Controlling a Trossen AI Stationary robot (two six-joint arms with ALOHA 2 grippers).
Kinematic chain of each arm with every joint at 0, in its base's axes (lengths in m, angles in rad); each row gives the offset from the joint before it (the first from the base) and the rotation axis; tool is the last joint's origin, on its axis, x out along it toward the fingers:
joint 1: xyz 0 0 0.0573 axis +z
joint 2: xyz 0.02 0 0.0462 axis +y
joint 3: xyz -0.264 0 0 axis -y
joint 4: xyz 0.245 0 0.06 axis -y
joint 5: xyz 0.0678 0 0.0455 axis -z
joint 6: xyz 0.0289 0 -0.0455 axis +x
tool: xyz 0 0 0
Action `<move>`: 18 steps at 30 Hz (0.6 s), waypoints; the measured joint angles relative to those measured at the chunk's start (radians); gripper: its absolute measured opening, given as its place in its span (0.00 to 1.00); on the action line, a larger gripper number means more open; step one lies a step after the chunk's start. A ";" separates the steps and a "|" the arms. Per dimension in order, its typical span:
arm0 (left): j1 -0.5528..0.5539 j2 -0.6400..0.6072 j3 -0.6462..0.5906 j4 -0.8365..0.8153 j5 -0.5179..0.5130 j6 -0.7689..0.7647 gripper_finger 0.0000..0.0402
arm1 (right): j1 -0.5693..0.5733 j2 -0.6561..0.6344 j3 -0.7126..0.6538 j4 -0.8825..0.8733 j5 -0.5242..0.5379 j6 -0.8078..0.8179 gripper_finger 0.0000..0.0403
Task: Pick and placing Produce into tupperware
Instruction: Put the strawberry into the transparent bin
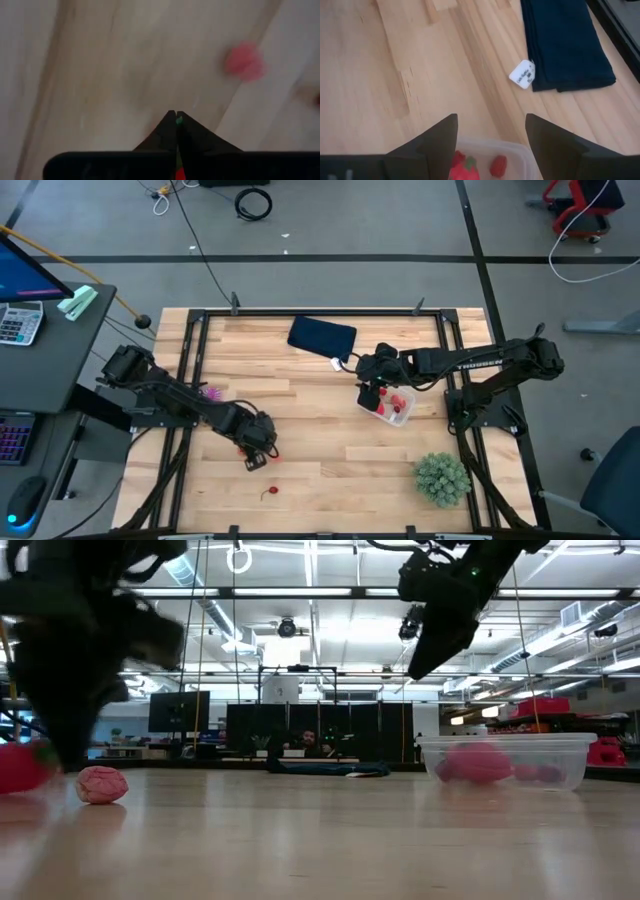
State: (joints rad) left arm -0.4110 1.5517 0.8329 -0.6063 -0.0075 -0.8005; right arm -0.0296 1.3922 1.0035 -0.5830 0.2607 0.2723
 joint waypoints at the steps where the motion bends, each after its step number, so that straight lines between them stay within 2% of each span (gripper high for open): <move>1: 0.006 0.000 0.014 0.018 -0.015 0.018 0.03 | 0.000 0.000 0.000 -0.021 0.000 -0.013 0.60; 5: 0.033 0.000 0.114 0.073 -0.088 0.154 0.02 | 0.000 0.000 0.000 -0.154 -0.001 -0.014 0.60; 10: 0.105 0.000 0.295 0.169 -0.244 0.476 0.02 | 0.009 0.000 0.000 -0.350 -0.004 0.112 0.60; 14: 0.188 0.000 0.381 0.363 -0.252 0.689 0.02 | 0.040 0.000 0.000 -0.528 0.000 0.256 0.60; 18: 0.284 0.001 0.387 0.466 -0.226 0.780 0.02 | 0.106 0.000 0.000 -0.668 0.001 0.403 0.60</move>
State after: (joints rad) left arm -0.1265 1.5523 1.2203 -0.1405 -0.2332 -0.0209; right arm 0.0768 1.3922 1.0035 -1.2512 0.2619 0.6751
